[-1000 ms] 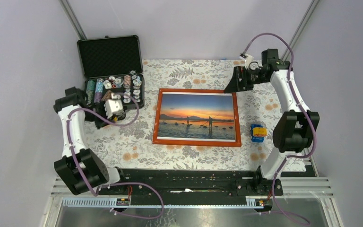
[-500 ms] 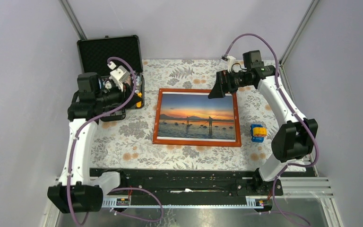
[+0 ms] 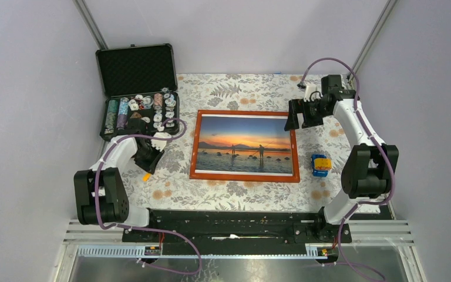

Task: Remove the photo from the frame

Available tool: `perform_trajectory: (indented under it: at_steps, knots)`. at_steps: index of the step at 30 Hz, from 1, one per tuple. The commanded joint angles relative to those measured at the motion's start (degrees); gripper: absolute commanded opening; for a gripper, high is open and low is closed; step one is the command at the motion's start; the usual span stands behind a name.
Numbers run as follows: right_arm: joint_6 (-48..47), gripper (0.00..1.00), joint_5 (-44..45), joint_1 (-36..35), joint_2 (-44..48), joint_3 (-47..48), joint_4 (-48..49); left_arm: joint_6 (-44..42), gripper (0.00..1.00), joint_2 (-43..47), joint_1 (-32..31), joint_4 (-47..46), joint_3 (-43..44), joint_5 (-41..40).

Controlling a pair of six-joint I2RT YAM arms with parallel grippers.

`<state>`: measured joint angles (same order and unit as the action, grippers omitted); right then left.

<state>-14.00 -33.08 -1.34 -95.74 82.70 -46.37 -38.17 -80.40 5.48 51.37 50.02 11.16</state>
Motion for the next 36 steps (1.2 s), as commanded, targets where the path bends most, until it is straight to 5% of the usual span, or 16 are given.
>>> perform_trajectory:
  at_steps: [1, 12, 21, 26, 30, 36]
  knots:
    - [-1.7, 0.99, 9.7, 2.5, -2.5, -3.0, 2.5, -0.9, 0.09, -1.7, -0.3, -6.9, 0.5, -8.7]
    - [0.5, 0.94, 12.9, 2.7, -9.5, -7.1, 9.4, -1.0, 0.29, -7.4, -0.6, -11.8, -1.7, -11.0]
    - [-0.2, 0.92, 12.6, 2.7, -11.9, -8.1, 9.8, -0.7, 0.59, -8.5, -0.7, -11.1, -1.1, -10.2]
    - [0.5, 0.85, 11.9, 2.7, -12.5, -9.2, 10.9, -1.8, 0.76, -3.9, -1.3, -6.5, 4.6, -2.2]
    - [2.2, 0.73, 10.7, 2.7, -13.7, -9.9, 12.0, -2.0, 0.82, 1.4, -7.2, -5.1, 9.3, 4.1]
    - [5.0, 0.47, 7.0, 2.7, -16.2, -10.2, 12.9, 3.7, 0.84, 3.4, -26.4, -11.1, 11.7, 6.9]
